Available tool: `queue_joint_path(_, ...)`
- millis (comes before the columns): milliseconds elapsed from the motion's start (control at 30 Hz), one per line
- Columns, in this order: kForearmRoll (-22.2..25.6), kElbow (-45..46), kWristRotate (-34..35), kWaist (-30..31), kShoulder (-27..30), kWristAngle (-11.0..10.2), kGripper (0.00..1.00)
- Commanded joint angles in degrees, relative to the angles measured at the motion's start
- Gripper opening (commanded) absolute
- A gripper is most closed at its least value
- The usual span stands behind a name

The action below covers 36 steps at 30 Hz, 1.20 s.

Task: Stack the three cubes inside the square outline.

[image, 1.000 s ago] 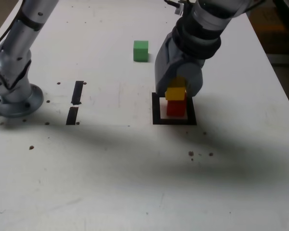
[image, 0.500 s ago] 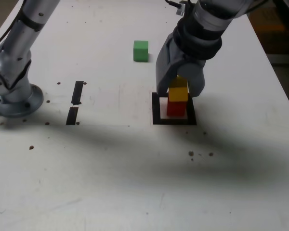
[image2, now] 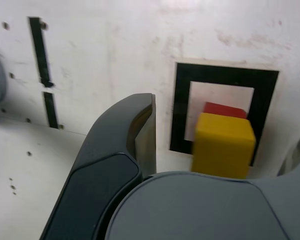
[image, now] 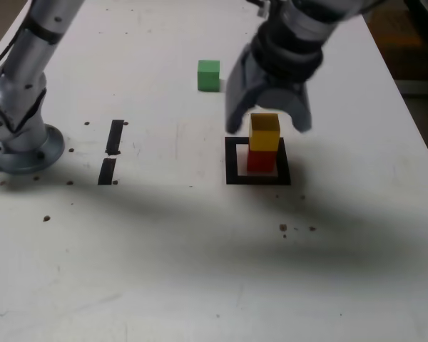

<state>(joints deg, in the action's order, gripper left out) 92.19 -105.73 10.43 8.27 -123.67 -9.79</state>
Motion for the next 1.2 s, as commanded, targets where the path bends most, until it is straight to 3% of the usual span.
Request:
queue_joint_path(0,0.85,2.04,-1.02,-1.39,6.84,-1.22,1.0)
queue_joint_path(133,0.7,6.62,-7.82,-6.81,15.58,-4.05,1.0)
queue_joint_path(233,-0.23,10.07,-15.77,-13.59,18.92,-6.4,1.0)
queue_joint_path(367,-5.81,15.21,-24.74,-24.16,18.88,-8.43,1.0)
queue_joint_path(533,-17.03,20.74,-31.98,-34.79,15.07,-8.84,0.99)
queue_joint_path(833,-27.35,26.1,-35.62,-37.21,9.51,-7.97,0.97)
queue_joint_path(1167,-30.82,27.61,-37.09,-37.43,6.07,-6.99,0.75)
